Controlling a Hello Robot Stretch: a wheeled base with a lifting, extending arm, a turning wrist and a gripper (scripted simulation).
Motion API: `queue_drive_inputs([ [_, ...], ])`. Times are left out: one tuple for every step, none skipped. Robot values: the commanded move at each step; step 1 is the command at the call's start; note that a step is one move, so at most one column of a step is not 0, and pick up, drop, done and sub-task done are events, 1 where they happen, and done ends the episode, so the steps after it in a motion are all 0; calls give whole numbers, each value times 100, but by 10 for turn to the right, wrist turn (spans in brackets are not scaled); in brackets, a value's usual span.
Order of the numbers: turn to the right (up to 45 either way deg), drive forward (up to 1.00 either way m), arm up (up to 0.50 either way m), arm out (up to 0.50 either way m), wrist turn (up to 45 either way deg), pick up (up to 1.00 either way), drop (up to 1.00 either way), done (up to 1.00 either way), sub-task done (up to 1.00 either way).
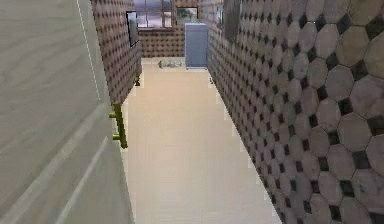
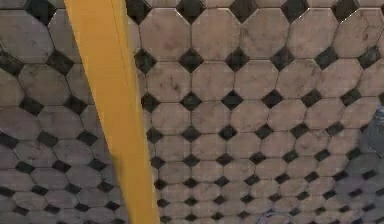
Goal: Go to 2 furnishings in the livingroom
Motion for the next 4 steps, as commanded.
queue_drive_inputs([
  [0, 100, 0, 0, 0, 0, 0, 0, 0],
  [-60, 0, 0, 0, 0, 0, 0, 0, 0],
  [0, 15, 0, 0, 0, 0, 0, 0, 0],
  [-60, 0, 0, 0, 0, 0, 0, 0, 0],
])
